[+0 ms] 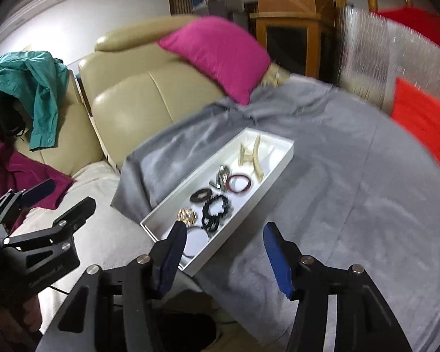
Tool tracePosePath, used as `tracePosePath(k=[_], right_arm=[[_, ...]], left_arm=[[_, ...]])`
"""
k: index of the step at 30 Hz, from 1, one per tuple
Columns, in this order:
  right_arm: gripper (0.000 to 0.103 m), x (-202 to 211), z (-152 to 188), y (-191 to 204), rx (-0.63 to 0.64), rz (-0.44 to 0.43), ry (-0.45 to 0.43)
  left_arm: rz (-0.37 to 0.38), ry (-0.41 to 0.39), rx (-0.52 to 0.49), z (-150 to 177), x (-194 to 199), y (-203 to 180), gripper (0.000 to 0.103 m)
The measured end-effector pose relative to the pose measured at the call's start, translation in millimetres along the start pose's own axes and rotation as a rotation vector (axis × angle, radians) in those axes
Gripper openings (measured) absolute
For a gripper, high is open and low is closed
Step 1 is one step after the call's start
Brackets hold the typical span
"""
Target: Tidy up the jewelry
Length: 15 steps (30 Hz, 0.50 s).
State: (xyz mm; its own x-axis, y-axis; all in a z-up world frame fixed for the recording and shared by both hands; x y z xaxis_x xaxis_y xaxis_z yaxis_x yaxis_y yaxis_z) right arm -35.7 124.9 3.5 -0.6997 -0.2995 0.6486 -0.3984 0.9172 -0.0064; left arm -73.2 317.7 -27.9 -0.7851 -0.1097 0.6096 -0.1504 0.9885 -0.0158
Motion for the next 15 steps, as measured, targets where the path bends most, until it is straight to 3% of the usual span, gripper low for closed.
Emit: tracePosePath(k=[5,15], right_arm=[[0.059,26.8,-0.4,4.7,0.021,0.028,-0.058],[0.059,53.5,6.1,-5.7,0.010,0.056,-0.102]], left_arm=[[-0.007,-0.053,-0.009,-8.1,21.3,-12.3,0.088],[-0.017,-0.051,0.042,-4.2,33.2,-8.2,0.088]])
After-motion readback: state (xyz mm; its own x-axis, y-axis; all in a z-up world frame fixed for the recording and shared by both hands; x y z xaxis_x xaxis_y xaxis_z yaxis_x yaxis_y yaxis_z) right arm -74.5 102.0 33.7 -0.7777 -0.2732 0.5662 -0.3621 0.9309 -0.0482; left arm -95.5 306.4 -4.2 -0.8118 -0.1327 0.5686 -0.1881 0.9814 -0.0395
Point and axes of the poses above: each gripper's, at about its wrist camera, not at the fingertips, and x roughly against the way its jaws point, y to its left, z to its underside, the point moved 8 cm from there along -x, roughly the way its jaws point, and after that the axes turned 13 degrees about z, right-handed, at the moved point
